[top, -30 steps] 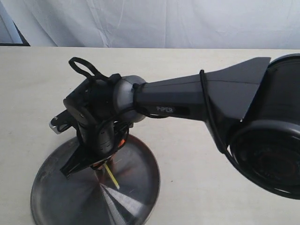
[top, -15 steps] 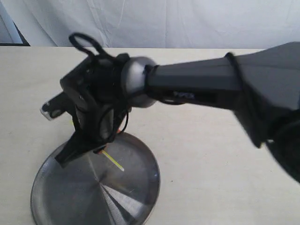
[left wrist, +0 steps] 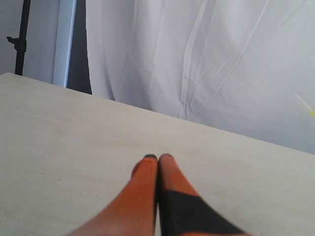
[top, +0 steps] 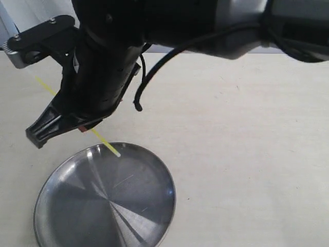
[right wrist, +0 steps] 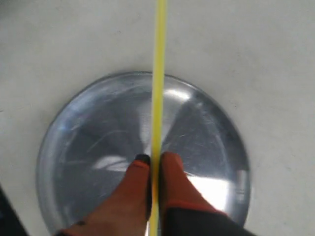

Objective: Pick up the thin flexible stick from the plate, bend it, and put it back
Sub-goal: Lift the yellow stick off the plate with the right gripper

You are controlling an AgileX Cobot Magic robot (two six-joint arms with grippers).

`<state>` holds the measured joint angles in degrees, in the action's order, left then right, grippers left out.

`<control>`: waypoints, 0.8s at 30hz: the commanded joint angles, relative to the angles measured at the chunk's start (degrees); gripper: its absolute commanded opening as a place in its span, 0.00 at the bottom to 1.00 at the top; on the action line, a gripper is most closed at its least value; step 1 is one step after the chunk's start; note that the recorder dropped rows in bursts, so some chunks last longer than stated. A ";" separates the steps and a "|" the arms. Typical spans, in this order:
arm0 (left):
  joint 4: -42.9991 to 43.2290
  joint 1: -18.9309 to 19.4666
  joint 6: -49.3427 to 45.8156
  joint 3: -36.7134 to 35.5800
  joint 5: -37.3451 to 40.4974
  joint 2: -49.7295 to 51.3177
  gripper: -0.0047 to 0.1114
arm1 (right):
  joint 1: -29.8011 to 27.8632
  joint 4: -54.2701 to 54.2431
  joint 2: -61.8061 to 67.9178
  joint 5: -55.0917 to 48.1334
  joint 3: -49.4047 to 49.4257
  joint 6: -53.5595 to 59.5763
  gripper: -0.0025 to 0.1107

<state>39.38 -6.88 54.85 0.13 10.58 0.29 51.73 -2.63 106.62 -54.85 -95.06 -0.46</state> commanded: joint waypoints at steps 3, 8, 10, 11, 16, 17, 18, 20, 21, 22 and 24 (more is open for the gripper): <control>0.95 0.06 0.02 -0.13 -0.39 -0.29 0.04 | 2.08 -11.69 -5.55 3.23 7.85 7.78 0.01; 1.19 0.06 0.02 -0.13 -9.60 -0.29 0.04 | 2.21 -21.76 -11.82 11.11 20.10 15.10 0.01; 1.19 0.06 0.67 -0.13 -15.75 -0.29 0.04 | 2.21 -27.07 -14.45 14.10 24.56 19.08 0.01; 0.57 0.06 1.19 -0.13 -18.53 -0.29 0.04 | 2.21 -29.20 -15.37 15.42 26.41 20.51 0.01; -8.03 -0.04 24.82 -0.13 -37.11 -0.29 0.04 | 2.21 -41.34 -18.90 21.24 32.02 31.31 0.01; -7.80 -0.04 28.58 -0.13 -37.85 -0.29 0.04 | 2.21 -43.30 -18.90 21.23 32.33 33.72 0.01; -7.53 -0.04 32.59 -0.13 -38.17 -0.29 0.04 | 2.21 -46.08 -18.90 21.11 32.45 35.44 0.01; -7.29 -0.04 40.54 -0.13 -38.70 -0.29 0.04 | 2.21 -48.09 -19.04 21.25 32.45 36.04 0.01; -7.29 -0.04 44.09 -0.13 -39.31 -0.29 0.04 | 2.21 -49.36 -19.17 21.87 32.45 36.04 0.01; -7.46 -0.04 45.83 -0.13 -39.77 -0.29 0.04 | 2.21 -49.50 -19.31 22.83 32.45 36.04 0.01; -7.46 -0.04 45.71 -0.13 -40.24 -0.29 0.04 | 2.21 -49.50 -19.93 25.41 32.45 36.68 0.01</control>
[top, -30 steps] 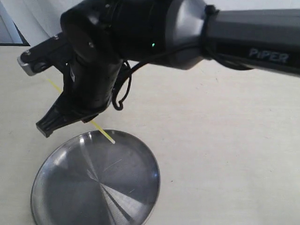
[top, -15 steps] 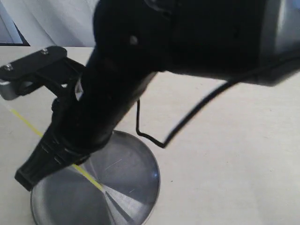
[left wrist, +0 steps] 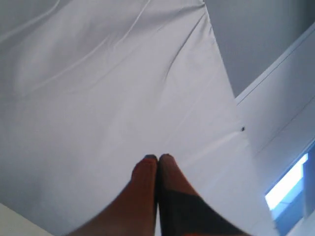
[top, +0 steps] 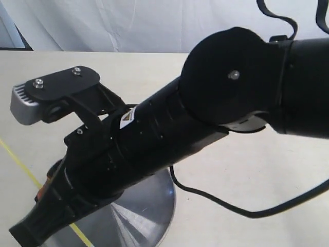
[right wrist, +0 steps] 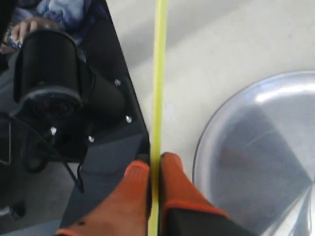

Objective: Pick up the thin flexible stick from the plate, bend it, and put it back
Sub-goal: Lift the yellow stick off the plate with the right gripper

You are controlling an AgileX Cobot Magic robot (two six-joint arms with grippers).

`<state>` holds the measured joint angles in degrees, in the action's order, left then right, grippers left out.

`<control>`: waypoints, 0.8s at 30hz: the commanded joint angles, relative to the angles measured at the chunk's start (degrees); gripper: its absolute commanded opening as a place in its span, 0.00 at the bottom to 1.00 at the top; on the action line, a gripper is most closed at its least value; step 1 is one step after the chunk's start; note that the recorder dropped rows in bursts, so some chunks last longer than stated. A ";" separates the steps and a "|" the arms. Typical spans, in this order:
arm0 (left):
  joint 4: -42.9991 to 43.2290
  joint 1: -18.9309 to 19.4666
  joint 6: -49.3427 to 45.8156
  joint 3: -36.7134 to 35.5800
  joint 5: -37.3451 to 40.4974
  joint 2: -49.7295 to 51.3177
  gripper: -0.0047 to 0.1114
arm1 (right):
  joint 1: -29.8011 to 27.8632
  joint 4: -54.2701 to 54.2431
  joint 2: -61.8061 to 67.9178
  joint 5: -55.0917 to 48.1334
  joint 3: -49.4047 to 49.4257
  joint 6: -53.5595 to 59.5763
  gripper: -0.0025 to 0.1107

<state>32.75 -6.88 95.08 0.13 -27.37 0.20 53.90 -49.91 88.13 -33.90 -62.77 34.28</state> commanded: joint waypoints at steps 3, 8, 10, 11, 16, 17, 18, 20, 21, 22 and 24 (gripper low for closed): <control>-1.43 -0.04 8.43 -0.13 -2.57 -0.20 0.04 | 0.04 -2.22 -2.01 7.19 0.16 1.94 0.01; 3.00 -0.04 14.58 -0.13 -4.14 -0.20 0.04 | 0.04 -1.55 -2.10 7.61 0.16 2.17 0.01; 6.93 -0.04 17.04 -0.13 -4.50 -0.20 0.04 | 0.04 -1.55 -2.10 7.92 0.16 2.17 0.01; 9.44 -0.04 18.51 -0.13 -4.87 -0.20 0.04 | 0.04 -1.55 -2.10 8.02 0.16 2.17 0.01; 21.08 -0.04 24.81 -0.13 -11.11 -0.20 0.04 | 0.04 -1.91 -2.10 6.16 0.16 4.60 0.01; 22.16 -0.04 24.81 -0.13 -13.07 -0.20 0.04 | 0.04 -2.04 -2.10 5.78 0.16 4.78 0.01; 22.30 -0.04 24.81 -0.13 -14.23 -0.20 0.04 | 0.04 -2.04 -2.10 5.50 0.16 4.78 0.01; 22.54 -0.04 24.81 -0.13 -16.03 -0.20 0.06 | 0.04 -2.19 -2.10 5.25 0.16 4.78 0.01; 22.54 -0.04 24.81 -0.13 -16.42 -0.20 0.07 | 0.04 -2.20 -2.10 4.97 0.16 4.78 0.01; 22.54 -0.04 24.81 -0.13 -16.55 -0.20 0.09 | 0.04 -2.20 -2.14 4.64 0.16 4.78 0.01; 22.54 -0.04 24.81 -0.13 -16.55 -0.20 0.15 | 0.04 -2.20 -2.40 4.01 0.16 4.78 0.01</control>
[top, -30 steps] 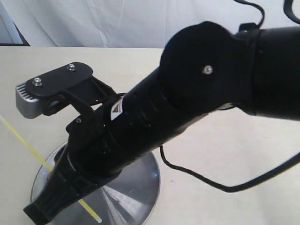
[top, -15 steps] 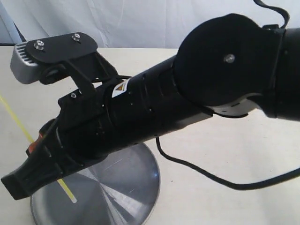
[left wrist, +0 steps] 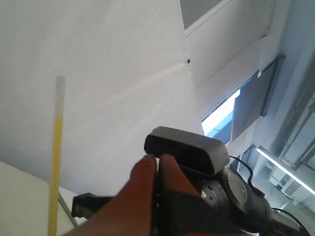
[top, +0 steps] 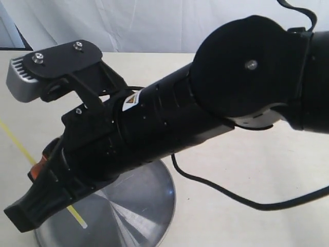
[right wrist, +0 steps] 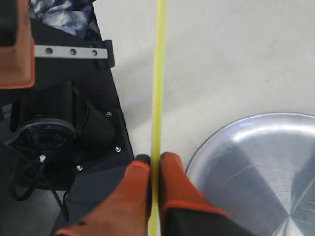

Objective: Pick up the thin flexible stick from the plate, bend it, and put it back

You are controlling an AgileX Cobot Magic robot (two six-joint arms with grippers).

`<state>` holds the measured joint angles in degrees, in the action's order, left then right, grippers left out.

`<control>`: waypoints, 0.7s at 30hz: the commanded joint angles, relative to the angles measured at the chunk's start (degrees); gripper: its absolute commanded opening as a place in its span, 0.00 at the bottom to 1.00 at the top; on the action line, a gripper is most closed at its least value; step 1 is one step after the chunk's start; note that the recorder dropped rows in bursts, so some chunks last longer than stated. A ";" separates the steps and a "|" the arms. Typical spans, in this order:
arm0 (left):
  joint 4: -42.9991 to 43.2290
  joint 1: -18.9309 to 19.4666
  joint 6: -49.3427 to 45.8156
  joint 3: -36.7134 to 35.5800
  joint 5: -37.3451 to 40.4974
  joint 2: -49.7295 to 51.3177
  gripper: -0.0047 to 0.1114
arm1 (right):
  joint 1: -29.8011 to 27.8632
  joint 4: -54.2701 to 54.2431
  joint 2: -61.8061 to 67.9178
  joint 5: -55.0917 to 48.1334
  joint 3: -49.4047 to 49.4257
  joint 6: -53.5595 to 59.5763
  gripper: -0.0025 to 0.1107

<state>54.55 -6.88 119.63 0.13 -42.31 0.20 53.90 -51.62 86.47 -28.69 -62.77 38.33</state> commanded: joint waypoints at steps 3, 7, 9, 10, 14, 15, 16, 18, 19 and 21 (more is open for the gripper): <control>2.06 -0.04 0.26 -0.13 -1.48 -0.20 0.30 | 0.04 -0.21 -1.73 -1.25 0.16 0.73 0.01; 3.14 -0.04 0.26 -0.13 0.29 -0.20 0.47 | 0.04 4.68 -5.83 3.92 0.16 -1.42 0.01; 5.70 -0.04 0.26 -0.13 1.09 -0.20 0.47 | 0.04 7.00 -7.36 4.50 0.16 -3.08 0.01; 6.52 -0.04 0.26 -0.13 1.43 -0.20 0.47 | 0.04 7.00 -7.53 3.83 0.16 -3.22 0.01; 7.49 -0.04 0.26 -0.13 5.09 -0.20 0.47 | 1.64 2.87 -4.31 -3.11 0.16 -1.82 0.01; 8.10 -0.04 0.26 -0.13 5.55 -0.20 0.46 | 2.66 1.27 -3.18 -3.11 0.16 -0.13 0.01; 9.00 -0.04 0.26 -0.13 5.66 -0.20 0.45 | 3.67 -1.31 -2.35 -2.89 0.16 2.38 0.01; 11.47 -0.04 0.26 -0.13 5.34 -0.20 0.38 | 5.12 -4.74 -1.11 -2.43 0.16 6.39 0.01; 12.21 -0.04 0.26 -0.13 4.85 -0.20 0.31 | 5.23 -5.58 -0.98 -2.57 0.16 7.04 0.01; 12.79 -0.04 0.15 -0.13 3.57 -0.20 0.07 | 5.23 -6.51 -1.24 -2.58 0.16 7.04 0.01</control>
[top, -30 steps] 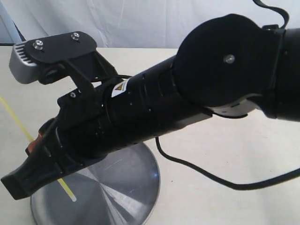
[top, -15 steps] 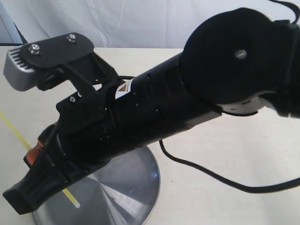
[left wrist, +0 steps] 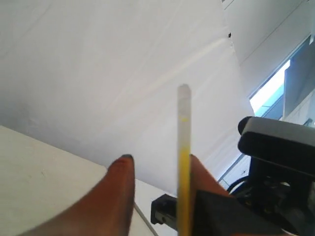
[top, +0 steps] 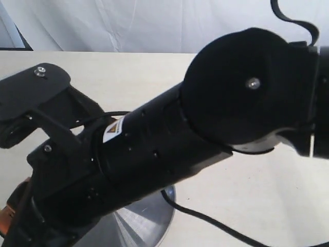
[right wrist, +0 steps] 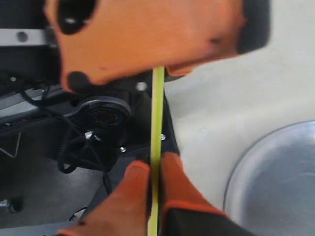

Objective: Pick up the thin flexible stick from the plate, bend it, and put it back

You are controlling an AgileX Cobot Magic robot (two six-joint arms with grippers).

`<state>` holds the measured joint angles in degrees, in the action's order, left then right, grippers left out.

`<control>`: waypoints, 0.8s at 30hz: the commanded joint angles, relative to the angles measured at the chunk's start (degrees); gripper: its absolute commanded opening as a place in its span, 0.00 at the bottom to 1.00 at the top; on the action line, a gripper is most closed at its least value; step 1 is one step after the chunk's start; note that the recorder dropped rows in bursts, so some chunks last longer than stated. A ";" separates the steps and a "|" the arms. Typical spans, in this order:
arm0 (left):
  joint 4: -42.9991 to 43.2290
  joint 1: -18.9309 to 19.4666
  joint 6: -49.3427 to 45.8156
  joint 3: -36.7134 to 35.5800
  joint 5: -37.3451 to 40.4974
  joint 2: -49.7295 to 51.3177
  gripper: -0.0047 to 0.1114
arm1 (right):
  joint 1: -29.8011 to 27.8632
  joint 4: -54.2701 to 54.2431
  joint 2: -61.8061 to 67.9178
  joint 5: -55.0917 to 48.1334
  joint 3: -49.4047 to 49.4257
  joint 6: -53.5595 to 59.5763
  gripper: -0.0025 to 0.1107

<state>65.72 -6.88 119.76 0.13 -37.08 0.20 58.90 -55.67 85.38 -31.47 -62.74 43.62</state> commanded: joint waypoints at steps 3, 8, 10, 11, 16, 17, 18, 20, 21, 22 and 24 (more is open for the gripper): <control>8.13 -0.04 -0.26 -0.13 -1.90 -0.20 0.04 | 0.22 -5.28 -1.71 -0.03 -0.13 1.75 0.01; 18.73 -0.04 -0.04 -0.13 -3.31 -0.20 0.04 | 0.22 -8.48 -3.76 -6.95 -4.40 1.28 0.01; 16.66 -0.04 -0.04 -0.13 -3.86 -0.20 0.04 | 0.22 -7.39 -3.76 -6.40 -4.38 1.28 0.01; 15.02 -0.04 -0.04 -0.13 -4.36 -0.20 0.04 | 0.22 -6.22 -3.64 -6.40 -4.38 1.28 0.01; 4.67 -0.04 -0.04 -0.13 -4.92 -0.20 0.04 | 0.22 0.31 -1.48 -7.19 -4.38 -2.96 0.01; 2.45 -0.04 -0.42 -0.13 -4.92 -0.20 0.04 | 0.22 2.08 -0.71 -7.19 -4.38 -5.01 0.01; 1.16 -0.04 -0.42 -0.13 -4.92 -0.20 0.04 | 0.22 3.70 0.12 -6.90 -4.38 -6.87 0.01; -0.36 -0.04 -0.42 -0.13 -4.92 -0.20 0.04 | 0.22 5.85 1.50 -6.72 -4.38 -8.34 0.01; -0.36 -0.04 -0.42 -0.13 -4.92 -0.20 0.04 | 0.22 6.23 2.30 -6.72 -4.38 -8.34 0.01; -0.22 -0.04 -0.42 -0.13 -5.03 -0.20 0.04 | 0.22 6.23 3.00 -6.72 -4.38 -8.34 0.01; -0.11 -0.04 -0.42 -0.13 -5.26 -0.20 0.04 | 0.22 6.23 4.09 -6.72 -4.38 -8.49 0.02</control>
<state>66.55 -6.88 119.54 0.12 -41.30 -0.05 58.90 -50.23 87.82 -38.72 -66.81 35.83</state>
